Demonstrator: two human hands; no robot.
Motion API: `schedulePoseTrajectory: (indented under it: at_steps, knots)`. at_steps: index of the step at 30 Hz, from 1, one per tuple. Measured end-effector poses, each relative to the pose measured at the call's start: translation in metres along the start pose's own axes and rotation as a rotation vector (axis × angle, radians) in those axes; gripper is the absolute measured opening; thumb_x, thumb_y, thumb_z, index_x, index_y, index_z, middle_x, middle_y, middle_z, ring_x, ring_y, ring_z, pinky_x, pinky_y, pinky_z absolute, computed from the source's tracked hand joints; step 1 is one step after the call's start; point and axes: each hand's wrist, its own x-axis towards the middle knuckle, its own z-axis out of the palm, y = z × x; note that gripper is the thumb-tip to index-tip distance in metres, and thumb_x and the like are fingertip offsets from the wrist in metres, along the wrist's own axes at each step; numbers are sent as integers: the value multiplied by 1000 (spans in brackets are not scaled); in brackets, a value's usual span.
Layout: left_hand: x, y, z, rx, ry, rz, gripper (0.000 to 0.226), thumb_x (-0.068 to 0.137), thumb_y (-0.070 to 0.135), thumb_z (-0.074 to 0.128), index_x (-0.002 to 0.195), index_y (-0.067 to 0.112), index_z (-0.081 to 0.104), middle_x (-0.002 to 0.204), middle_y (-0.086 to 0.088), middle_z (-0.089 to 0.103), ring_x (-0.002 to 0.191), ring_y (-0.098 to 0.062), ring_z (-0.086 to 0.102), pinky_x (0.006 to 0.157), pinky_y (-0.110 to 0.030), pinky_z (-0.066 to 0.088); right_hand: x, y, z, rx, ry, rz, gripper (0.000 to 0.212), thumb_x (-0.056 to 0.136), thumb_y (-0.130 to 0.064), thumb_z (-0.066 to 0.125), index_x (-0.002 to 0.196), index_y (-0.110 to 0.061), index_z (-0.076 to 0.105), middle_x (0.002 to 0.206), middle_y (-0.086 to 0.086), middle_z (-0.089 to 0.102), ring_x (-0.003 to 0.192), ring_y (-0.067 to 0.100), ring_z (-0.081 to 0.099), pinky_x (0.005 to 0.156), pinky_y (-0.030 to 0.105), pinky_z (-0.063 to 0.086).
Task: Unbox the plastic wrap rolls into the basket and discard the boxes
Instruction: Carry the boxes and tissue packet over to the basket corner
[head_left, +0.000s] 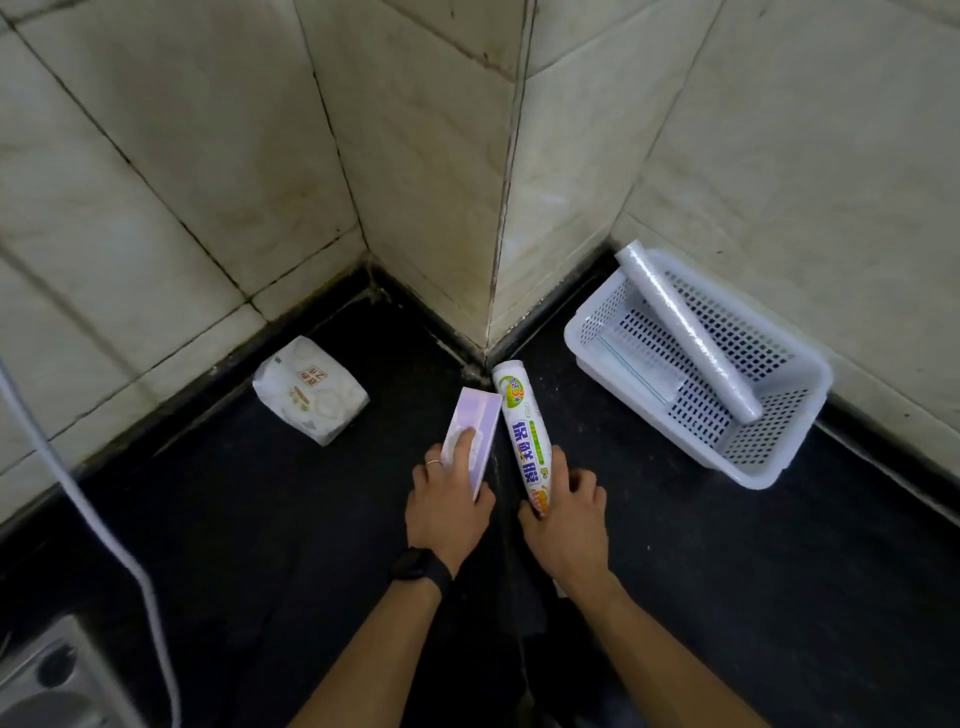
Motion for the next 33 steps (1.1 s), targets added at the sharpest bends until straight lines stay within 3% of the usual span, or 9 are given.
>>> schedulePoseTrajectory:
  at_steps: [8, 13, 18, 25, 33]
  knots:
    - [-2, 0, -25, 17, -101, 91, 77, 86, 50, 60, 150, 35, 18, 153, -6, 20, 125, -30, 43, 92, -45, 51, -2, -1, -14, -65, -33, -5, 100, 80, -64, 61, 156, -22, 10, 132, 8, 42, 116, 26, 43, 86, 40, 51]
    - [-19, 27, -50, 229, -50, 264, 65, 92, 50, 50, 150, 29, 28, 157, -6, 21, 132, -28, 38, 102, -40, 43, -32, 18, -63, 5, 49, -67, 82, 89, -64, 48, 155, -24, 21, 143, 4, 43, 124, 28, 42, 99, 43, 46]
    - [-60, 79, -52, 241, -57, 482, 54, 96, 45, 44, 147, 30, 36, 153, 0, 34, 138, -22, 34, 108, -36, 37, -101, 73, -123, 107, 277, -60, 65, 91, -56, 51, 150, -33, 35, 140, -7, 48, 127, 16, 39, 100, 35, 48]
    - [-179, 208, 11, 257, -169, 965, 50, 96, 42, 44, 144, 31, 40, 144, 7, 45, 134, -17, 37, 108, -33, 37, -253, 217, -176, 101, 520, 234, 57, 92, -54, 53, 145, -36, 43, 134, -11, 54, 125, 13, 42, 96, 31, 49]
    - [-366, 310, 109, 283, -343, 1316, 50, 97, 42, 43, 146, 31, 39, 145, 6, 45, 137, -16, 35, 109, -33, 35, -450, 361, -164, 192, 684, 636, 56, 89, -47, 61, 142, -32, 50, 130, -5, 59, 121, 21, 49, 93, 39, 51]
